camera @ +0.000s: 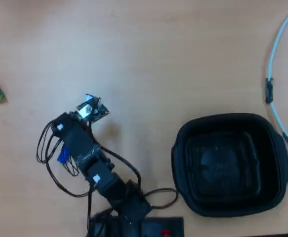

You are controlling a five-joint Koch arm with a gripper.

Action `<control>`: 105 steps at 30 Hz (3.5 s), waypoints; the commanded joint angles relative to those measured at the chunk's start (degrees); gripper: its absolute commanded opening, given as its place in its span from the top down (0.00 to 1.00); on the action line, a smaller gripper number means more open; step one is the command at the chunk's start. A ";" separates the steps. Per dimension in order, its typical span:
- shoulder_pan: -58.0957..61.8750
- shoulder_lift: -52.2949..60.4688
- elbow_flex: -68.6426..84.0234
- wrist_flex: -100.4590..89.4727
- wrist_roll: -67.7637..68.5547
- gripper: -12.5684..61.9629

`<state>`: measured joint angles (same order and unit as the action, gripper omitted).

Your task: Pick up the blue pen and put it in the black bowl

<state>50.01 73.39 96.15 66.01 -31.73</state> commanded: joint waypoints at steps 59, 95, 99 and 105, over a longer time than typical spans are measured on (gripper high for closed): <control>15.73 13.10 -11.16 14.06 22.32 0.92; 78.75 29.09 -10.37 5.98 21.27 0.92; 84.81 29.09 -8.79 3.08 21.27 0.92; 92.02 29.09 -7.56 1.14 21.36 0.92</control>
<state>140.36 100.37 90.18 70.75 -10.72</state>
